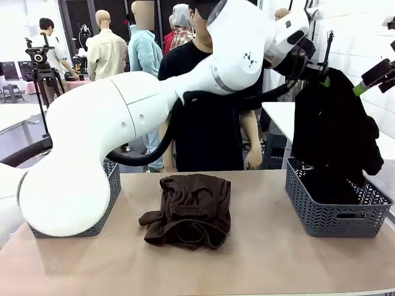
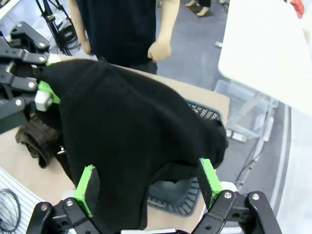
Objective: Sort the tops and bottoms.
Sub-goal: Sort the clothes according to human instructions.
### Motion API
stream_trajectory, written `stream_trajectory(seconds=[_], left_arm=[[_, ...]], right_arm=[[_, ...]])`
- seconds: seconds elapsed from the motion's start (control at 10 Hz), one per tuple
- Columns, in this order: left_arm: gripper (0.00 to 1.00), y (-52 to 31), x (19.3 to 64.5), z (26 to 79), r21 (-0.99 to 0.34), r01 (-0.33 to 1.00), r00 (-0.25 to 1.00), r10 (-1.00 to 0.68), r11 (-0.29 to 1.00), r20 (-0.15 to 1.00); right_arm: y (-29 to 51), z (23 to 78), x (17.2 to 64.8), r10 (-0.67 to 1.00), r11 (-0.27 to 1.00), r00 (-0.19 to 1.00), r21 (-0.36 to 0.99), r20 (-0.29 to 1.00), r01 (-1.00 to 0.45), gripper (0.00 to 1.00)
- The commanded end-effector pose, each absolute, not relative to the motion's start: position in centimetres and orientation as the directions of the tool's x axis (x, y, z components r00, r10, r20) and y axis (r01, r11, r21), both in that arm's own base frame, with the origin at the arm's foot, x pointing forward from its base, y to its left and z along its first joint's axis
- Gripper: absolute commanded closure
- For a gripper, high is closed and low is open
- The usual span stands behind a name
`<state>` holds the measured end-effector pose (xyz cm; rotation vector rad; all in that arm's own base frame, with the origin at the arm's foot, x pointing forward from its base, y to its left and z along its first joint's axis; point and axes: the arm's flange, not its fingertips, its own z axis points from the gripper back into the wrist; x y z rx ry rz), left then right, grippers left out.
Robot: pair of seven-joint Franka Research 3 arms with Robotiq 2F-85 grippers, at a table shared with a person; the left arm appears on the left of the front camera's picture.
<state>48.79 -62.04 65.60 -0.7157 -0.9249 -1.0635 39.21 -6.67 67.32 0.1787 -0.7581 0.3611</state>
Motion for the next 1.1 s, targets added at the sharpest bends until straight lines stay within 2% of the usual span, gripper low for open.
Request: stream_trajectory(seconds=[0.0,0.3,0.6,0.7,1.0], left_arm=[[1.0,-73.2,57.4,68.7,-0.102,0.96,0.192,-0.348,0.26,0.918],[1.0,-78.2,59.0,63.4,-0.175,0.972,0.219,-0.328,0.16,0.919],[1.0,-79.5,60.5,58.7,-0.128,0.968,0.206,-0.383,0.218,0.901],[1.0,-66.7,49.1,54.7,-0.157,0.966,0.226,-0.371,0.206,0.901],[1.0,-66.8,49.5,53.6,-0.154,0.965,0.227,-0.383,0.213,0.895]], right_arm=[[-6.8,67.3,39.4,0.258,0.922,0.664,0.027,0.702,-0.387,0.0],[-6.8,67.3,39.4,0.258,0.922,0.664,0.027,0.702,-0.387,0.0],[-6.8,67.3,39.4,0.258,0.922,0.664,0.027,0.702,-0.387,0.0],[-6.8,67.3,39.4,0.258,0.922,0.664,0.027,0.702,-0.387,0.0],[-6.8,67.3,39.4,0.258,0.922,0.664,0.027,0.702,-0.387,0.0]])
